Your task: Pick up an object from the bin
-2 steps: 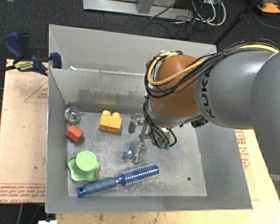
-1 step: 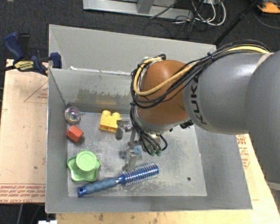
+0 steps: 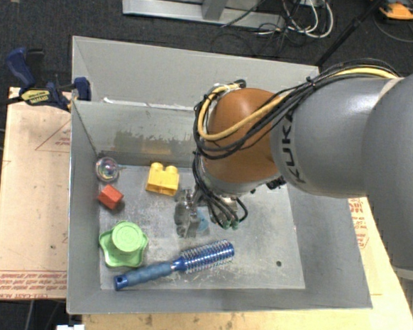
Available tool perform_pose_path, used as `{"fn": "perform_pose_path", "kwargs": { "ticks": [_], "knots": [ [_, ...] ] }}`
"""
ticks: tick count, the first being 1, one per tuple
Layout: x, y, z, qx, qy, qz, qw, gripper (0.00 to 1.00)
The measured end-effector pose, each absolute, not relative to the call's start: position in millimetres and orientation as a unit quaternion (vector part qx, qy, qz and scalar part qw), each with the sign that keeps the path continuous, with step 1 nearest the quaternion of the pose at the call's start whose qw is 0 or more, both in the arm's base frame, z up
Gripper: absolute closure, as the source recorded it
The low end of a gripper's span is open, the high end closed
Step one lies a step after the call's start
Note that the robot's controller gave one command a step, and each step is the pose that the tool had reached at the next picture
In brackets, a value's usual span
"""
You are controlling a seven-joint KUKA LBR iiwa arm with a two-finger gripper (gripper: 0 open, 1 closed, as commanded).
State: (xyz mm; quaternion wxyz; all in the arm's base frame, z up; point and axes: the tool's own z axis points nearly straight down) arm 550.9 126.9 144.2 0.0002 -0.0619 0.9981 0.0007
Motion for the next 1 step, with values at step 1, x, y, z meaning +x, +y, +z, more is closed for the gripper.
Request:
{"fn": "perform_pose_path", "kwargs": {
  "ticks": [1],
  "knots": [
    [551.0, 126.8, 144.2, -0.062, 0.998, 0.001, 0.0, 0.0]
  ]
}}
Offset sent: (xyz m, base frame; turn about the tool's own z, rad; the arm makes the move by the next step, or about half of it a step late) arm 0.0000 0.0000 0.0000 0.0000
